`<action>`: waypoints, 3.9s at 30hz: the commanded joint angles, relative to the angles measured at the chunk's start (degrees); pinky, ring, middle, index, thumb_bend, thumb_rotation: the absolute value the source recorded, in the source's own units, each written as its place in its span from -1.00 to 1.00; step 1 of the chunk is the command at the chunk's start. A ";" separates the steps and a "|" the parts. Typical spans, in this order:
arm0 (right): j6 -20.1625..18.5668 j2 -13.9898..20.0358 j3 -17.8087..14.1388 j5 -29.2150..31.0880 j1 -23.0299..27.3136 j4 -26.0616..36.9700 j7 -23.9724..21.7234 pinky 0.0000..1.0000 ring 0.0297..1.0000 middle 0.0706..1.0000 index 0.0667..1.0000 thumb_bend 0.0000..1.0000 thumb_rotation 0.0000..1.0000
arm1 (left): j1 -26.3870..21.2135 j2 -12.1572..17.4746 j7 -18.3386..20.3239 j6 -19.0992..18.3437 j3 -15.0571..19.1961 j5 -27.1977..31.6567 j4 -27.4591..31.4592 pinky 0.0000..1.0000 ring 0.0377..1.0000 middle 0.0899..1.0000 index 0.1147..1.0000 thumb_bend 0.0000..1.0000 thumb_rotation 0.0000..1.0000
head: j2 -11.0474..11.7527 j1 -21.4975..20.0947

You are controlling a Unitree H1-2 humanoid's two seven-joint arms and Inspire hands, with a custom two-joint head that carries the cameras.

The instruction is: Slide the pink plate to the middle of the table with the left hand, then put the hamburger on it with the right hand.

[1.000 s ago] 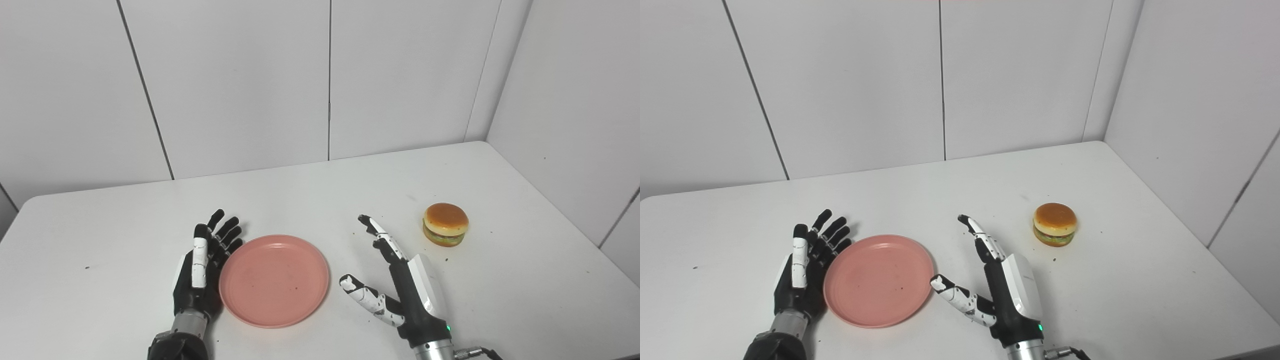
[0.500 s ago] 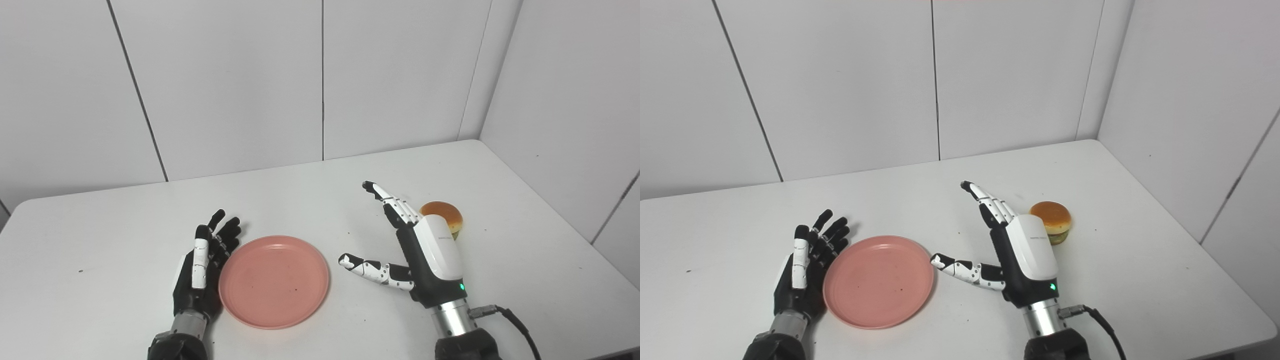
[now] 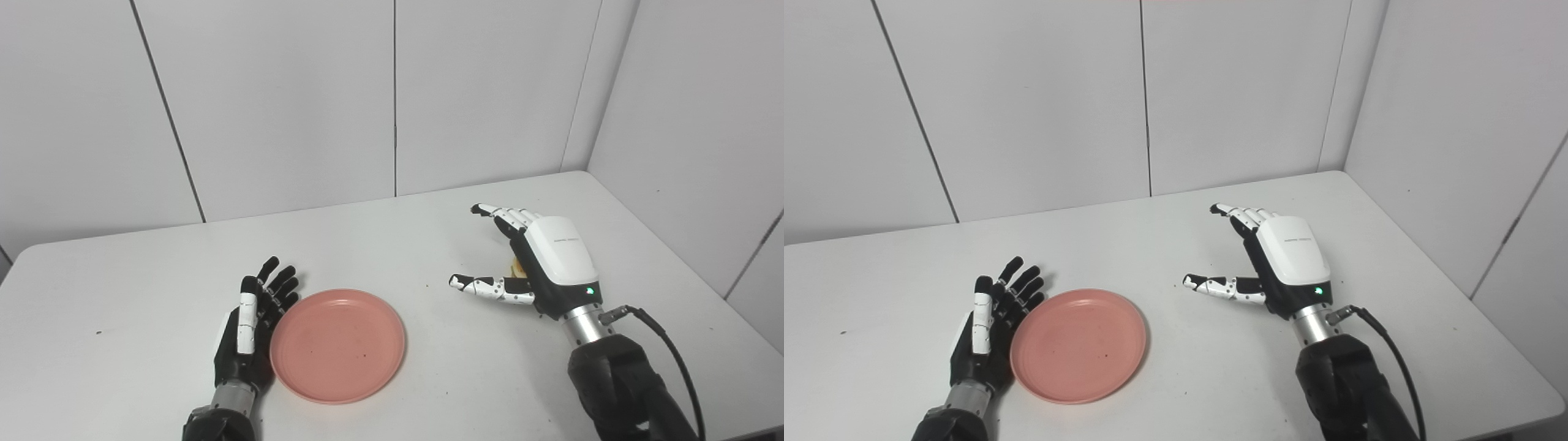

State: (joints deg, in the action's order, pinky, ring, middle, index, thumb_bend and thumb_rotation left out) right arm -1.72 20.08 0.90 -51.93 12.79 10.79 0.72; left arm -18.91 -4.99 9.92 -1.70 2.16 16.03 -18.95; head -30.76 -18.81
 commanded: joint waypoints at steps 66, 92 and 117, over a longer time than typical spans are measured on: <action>-0.16 7.69 6.71 6.09 11.58 -35.52 15.36 -0.49 -0.41 -0.28 -0.25 0.33 -0.07 | 2.16 0.12 0.31 -2.07 -1.58 -0.47 -0.61 0.95 0.80 0.76 0.79 0.78 0.71 | -0.83 1.77; 6.28 8.65 9.68 7.00 12.72 -19.96 18.39 -0.62 -0.55 -0.40 -0.13 0.02 -0.71 | 1.67 -0.40 0.06 -1.91 -2.04 -0.79 -0.74 0.90 0.78 0.69 0.77 0.78 0.69 | -1.16 4.04; 7.60 0.24 11.90 8.65 11.66 -4.66 8.02 -0.59 -0.52 -0.37 -0.13 0.02 -0.72 | 1.99 -4.51 -2.72 1.24 -4.15 -5.63 -3.97 0.91 0.74 0.68 0.72 0.80 0.71 | -0.28 16.15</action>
State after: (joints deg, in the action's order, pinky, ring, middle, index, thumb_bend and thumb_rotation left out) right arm 3.38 20.78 12.91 -43.35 22.95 3.66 8.74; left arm -18.37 -8.48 8.31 1.15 -1.80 10.90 -20.38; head -31.03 -2.74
